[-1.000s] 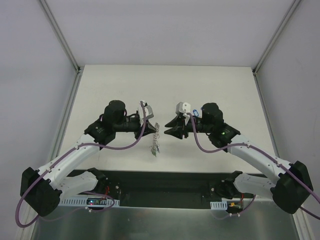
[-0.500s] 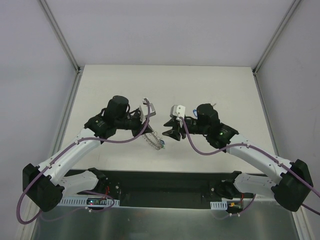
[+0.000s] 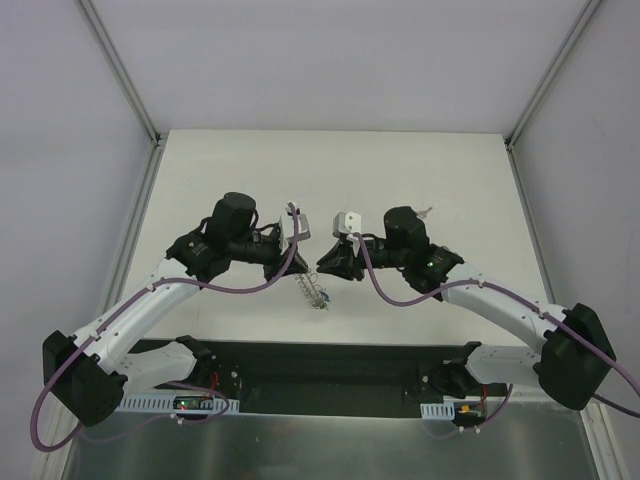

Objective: Put the keys on the keyring

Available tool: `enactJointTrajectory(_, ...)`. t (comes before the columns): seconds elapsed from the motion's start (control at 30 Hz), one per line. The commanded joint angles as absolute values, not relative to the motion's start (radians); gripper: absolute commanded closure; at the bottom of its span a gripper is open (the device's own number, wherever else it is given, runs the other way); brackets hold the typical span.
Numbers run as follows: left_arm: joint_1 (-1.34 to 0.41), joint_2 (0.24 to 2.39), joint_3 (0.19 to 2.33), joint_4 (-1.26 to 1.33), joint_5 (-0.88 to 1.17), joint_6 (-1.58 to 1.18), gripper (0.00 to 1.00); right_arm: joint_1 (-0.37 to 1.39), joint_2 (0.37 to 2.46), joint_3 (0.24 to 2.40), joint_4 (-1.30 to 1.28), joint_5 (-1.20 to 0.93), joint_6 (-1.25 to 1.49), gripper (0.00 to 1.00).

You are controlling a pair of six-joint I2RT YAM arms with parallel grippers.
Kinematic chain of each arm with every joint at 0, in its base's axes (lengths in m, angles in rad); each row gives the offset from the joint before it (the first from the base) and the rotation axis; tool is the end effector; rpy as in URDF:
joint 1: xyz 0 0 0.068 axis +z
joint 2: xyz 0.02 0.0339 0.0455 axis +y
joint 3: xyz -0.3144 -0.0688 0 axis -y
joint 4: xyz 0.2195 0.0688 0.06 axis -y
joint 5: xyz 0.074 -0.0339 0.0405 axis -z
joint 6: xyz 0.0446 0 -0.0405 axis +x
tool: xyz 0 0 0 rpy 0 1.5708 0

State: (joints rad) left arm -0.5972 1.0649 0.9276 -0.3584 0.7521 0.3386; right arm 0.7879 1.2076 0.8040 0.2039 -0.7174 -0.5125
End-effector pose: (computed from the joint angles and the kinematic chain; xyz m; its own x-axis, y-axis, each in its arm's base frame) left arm 0.1375 -0.1304 0.3672 -0.0695 0.3406 -0.9376 0.9867 0.1620 -0.0143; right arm 0.1479 0.1902 0.3550 0.3628 -0.1592 -0.9182 -0.9302 -0.0038 -0.3670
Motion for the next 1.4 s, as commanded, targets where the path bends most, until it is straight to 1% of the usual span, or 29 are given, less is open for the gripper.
enactJointTrajectory(0.0,-0.612,1.046,0.963,-0.341,0.831,0.37,1.0,0.808,1.238,0.828,0.276,-0.795,-0.499,0.8)
enactJointTrajectory(0.03,-0.614,1.043,0.965,-0.341,0.836,0.373,1.0,0.811,1.244,0.834,0.275,-0.796,-0.499,0.84)
enactJointTrajectory(0.13,-0.615,1.04,0.963,-0.341,0.835,0.373,1.0,0.818,1.259,0.841,0.275,-0.808,-0.497,0.91)
enactJointTrajectory(0.27,-0.615,1.035,0.963,-0.341,0.834,0.374,1.0,0.824,1.266,0.844,0.273,-0.813,-0.499,0.93)
enactJointTrajectory(0.33,-0.617,1.037,0.962,-0.341,0.838,0.374,1.0,0.825,1.267,0.847,0.273,-0.811,-0.499,0.96)
enactJointTrajectory(0.37,-0.617,1.035,0.962,-0.341,0.841,0.374,1.0,0.824,1.269,0.848,0.275,-0.815,-0.497,0.97)
enactJointTrajectory(0.57,-0.617,1.038,0.962,-0.341,0.816,0.374,1.0,0.828,1.247,0.851,0.246,-0.812,-0.505,0.94)
enactJointTrajectory(0.77,-0.617,1.042,0.96,-0.341,0.804,0.374,1.0,0.828,1.203,0.839,0.204,-0.747,-0.515,0.87)
enactJointTrajectory(0.87,-0.618,1.048,0.959,-0.339,0.793,0.373,1.0,0.828,1.195,0.836,0.204,-0.747,-0.505,0.84)
enactJointTrajectory(1.37,-0.623,1.043,0.956,-0.327,0.816,0.37,1.0,0.83,1.243,0.854,0.232,-0.765,-0.482,0.83)
